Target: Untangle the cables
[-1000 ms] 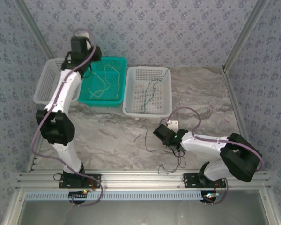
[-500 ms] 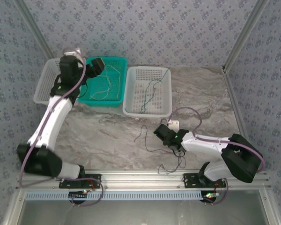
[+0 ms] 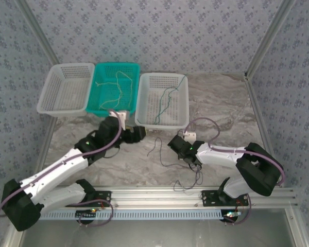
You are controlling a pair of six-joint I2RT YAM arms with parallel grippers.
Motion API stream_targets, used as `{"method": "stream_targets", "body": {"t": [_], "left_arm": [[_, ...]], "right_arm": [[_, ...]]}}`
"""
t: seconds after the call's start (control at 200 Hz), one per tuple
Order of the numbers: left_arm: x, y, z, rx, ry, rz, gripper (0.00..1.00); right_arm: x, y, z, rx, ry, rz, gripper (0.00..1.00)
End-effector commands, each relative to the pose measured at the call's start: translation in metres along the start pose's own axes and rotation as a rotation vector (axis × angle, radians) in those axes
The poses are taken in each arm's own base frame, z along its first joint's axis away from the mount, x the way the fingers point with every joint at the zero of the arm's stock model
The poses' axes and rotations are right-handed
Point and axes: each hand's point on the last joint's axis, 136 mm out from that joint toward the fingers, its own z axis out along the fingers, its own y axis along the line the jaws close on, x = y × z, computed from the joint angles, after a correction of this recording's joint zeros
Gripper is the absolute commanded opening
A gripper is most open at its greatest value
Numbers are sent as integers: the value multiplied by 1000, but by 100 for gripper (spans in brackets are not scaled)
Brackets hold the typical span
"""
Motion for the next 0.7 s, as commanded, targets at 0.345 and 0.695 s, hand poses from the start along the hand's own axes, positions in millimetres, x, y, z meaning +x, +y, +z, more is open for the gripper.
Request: {"method": "stream_targets", "body": {"t": [0.345, 0.695], "left_arm": [[134, -2, 59, -193, 363, 83, 57], [170, 19, 90, -314, 484, 75, 32]], "right_arm": [[1, 5, 3, 6, 18, 46, 10], [5, 3, 2, 17, 20, 39, 10]]}}
